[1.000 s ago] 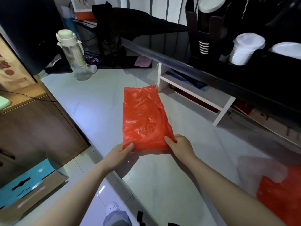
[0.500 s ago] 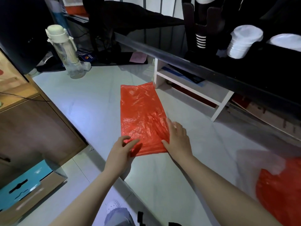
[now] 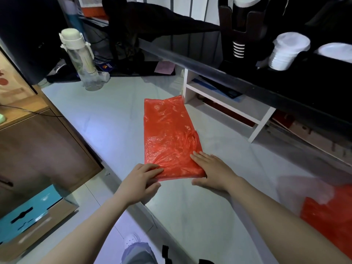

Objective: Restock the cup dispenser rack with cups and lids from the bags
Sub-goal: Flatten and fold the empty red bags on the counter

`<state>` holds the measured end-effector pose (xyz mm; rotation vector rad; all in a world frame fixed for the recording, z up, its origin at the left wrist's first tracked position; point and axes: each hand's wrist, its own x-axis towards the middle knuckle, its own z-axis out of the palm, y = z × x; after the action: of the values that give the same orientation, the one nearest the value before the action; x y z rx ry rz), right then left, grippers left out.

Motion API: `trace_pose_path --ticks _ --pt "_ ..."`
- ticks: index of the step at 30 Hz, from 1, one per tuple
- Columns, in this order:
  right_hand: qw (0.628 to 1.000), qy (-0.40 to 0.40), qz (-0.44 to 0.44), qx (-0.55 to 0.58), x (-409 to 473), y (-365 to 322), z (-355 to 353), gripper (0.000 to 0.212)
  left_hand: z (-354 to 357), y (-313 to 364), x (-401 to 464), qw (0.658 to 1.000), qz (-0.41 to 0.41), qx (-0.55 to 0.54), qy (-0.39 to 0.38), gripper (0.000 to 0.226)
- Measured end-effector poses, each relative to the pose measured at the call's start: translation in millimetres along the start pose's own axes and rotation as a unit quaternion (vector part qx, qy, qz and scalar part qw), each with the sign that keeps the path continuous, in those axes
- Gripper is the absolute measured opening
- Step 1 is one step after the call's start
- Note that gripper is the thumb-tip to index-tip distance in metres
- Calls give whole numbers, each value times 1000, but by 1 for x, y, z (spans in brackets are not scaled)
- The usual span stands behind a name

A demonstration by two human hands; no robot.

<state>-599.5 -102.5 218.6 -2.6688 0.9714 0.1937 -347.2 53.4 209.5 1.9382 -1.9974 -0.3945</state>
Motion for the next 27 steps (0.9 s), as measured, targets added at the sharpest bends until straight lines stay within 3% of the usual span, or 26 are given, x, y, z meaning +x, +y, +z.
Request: trace_pose_path --ticks 3,6,10,17,21,27 --pt "999 15 22 22 2 -6 -5 63 -3 -2 1 999 -7 -31 8 47" --pt "984 69 74 149 -1 -11 -7 46 -9 1 2 997 -13 -80 9 46" --pt "951 131 115 256 1 -18 -12 19 -14 1 3 976 -118 -174 55 23" --pt "909 193 141 342 3 -32 -5 26 -29 6 12 935 -162 -250 193 8" --pt "894 230 158 350 8 -35 -6 30 -31 7 23 939 -171 -236 181 17" --pt "919 219 195 264 15 -32 3 28 -17 -3 33 951 -226 -165 132 14"
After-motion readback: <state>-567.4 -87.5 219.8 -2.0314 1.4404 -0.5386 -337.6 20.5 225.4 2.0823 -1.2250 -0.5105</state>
